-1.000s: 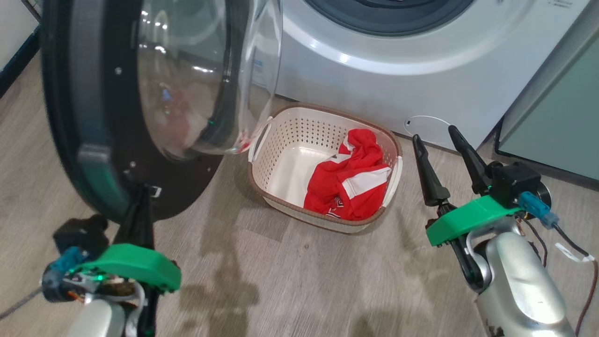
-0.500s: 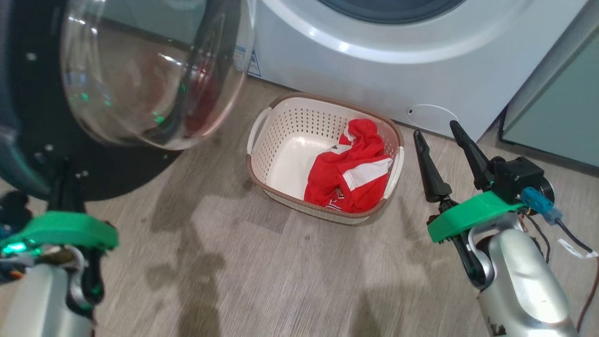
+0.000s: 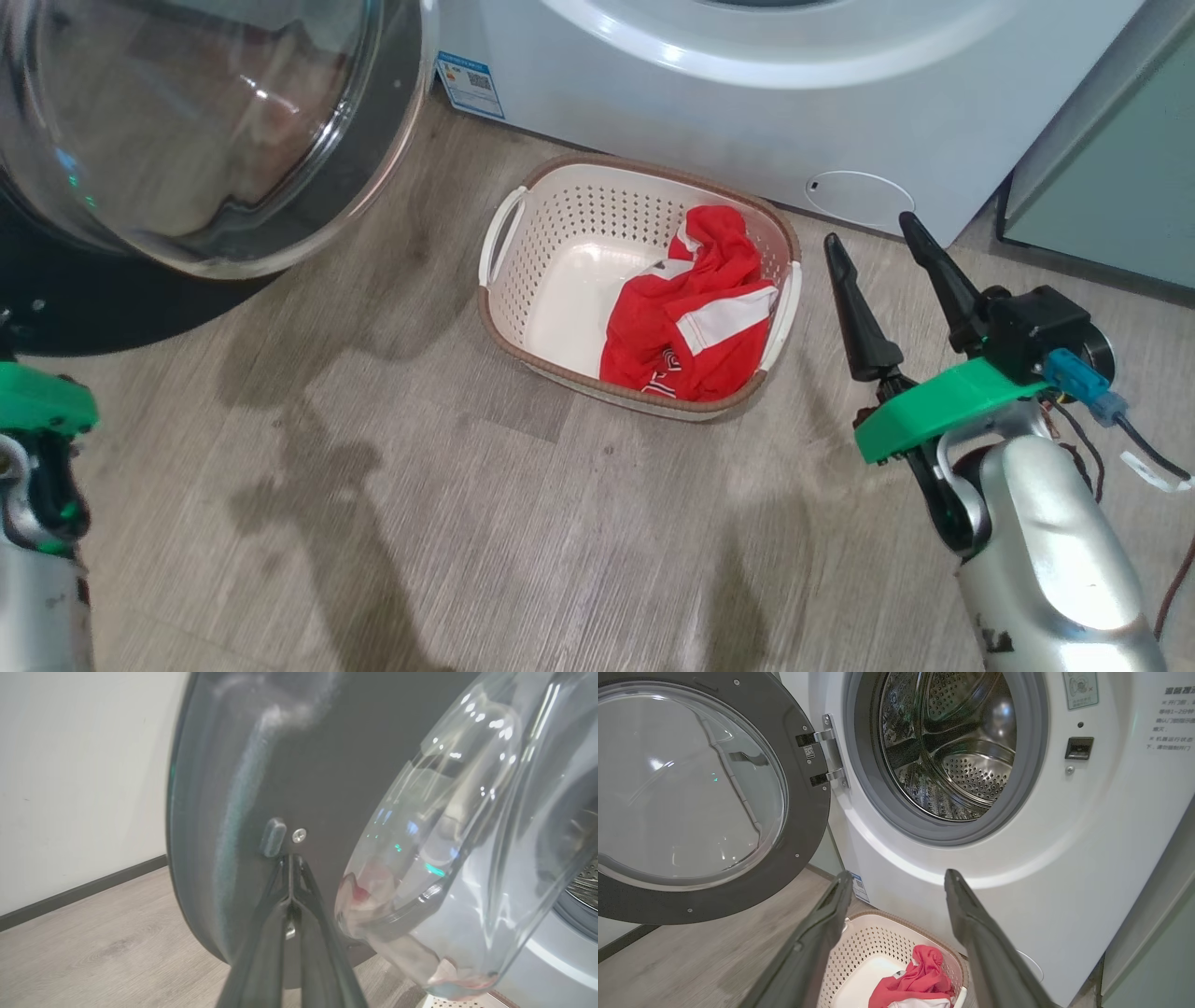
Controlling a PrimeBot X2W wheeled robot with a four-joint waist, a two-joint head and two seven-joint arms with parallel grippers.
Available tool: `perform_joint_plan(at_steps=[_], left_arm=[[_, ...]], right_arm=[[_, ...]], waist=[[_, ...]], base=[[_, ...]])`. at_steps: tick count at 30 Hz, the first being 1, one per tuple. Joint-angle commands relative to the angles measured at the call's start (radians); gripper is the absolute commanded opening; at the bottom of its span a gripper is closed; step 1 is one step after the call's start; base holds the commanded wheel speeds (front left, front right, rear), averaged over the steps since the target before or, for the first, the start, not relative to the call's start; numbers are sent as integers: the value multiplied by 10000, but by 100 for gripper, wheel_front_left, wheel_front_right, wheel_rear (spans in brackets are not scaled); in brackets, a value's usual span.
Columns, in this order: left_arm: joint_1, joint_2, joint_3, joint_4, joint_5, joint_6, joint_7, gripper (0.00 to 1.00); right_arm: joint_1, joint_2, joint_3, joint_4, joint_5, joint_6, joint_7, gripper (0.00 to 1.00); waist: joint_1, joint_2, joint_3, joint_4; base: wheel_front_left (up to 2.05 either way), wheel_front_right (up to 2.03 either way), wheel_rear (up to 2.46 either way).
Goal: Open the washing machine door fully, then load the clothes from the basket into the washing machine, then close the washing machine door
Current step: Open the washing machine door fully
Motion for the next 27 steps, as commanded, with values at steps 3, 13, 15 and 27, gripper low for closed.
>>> perform_joint_plan(at_steps=[3,13,15,27], left_arm=[[-659,594,913,161,386,-281,-122,0],[-451,109,1718,40,1410,-728,-123,0],[-31,-186,1870,-403,1652,-726,-123,0],[2863,-2079,1419,-3829,2459,-932,-123,76]], right_arm=[[-357,16,228,-378,-61,0,24,100],[-296,60,291,-230,20,0,-84,100],[-220,77,286,-171,68,0,-133,100],[240,153,-49,15,269,0,-400,100]], waist=[[0,0,54,-6],[0,0,-166,-86],[0,0,-280,-122],[0,0,-810,-349]], base=[[0,0,0],[0,0,0],[0,0,0],[0,0,0]])
